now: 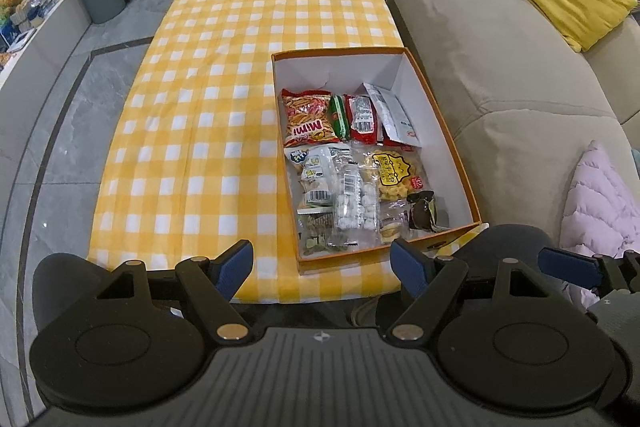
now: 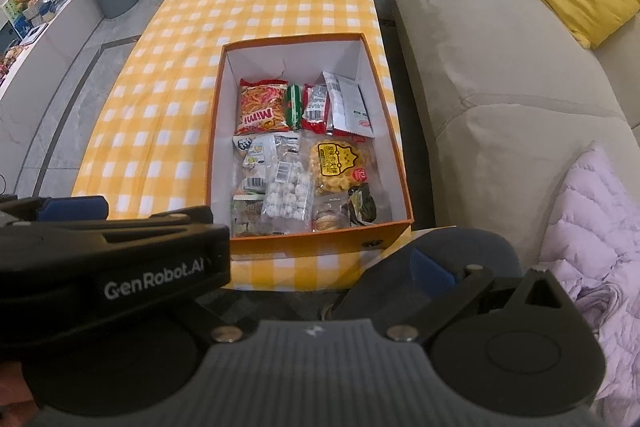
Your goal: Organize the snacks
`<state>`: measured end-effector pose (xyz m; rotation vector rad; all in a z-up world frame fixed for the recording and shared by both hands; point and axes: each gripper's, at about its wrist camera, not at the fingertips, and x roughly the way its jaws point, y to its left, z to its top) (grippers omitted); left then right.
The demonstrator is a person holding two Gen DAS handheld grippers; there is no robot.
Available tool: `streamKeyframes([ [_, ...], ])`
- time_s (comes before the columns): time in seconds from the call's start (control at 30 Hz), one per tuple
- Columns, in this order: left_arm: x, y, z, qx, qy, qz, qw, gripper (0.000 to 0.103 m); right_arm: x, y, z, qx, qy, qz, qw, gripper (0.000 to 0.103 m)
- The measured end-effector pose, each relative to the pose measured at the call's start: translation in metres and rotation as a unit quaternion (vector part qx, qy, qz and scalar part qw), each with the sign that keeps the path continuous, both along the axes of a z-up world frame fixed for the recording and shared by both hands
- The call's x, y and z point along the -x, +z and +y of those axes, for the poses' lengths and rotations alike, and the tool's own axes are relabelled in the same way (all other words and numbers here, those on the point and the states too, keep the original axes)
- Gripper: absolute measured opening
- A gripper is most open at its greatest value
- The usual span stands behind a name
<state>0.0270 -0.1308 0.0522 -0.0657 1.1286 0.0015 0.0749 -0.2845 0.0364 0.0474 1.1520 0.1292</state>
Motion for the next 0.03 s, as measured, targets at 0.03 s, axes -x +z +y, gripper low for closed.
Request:
streamKeyframes([
  [0.03, 0.0042, 0.0016, -0.0003, 0.000, -0.001, -0.004, 1.0000, 0.091, 0.0033, 0.0015, 0.0000, 0.000, 0.000, -0.003, 1.000, 0.099],
])
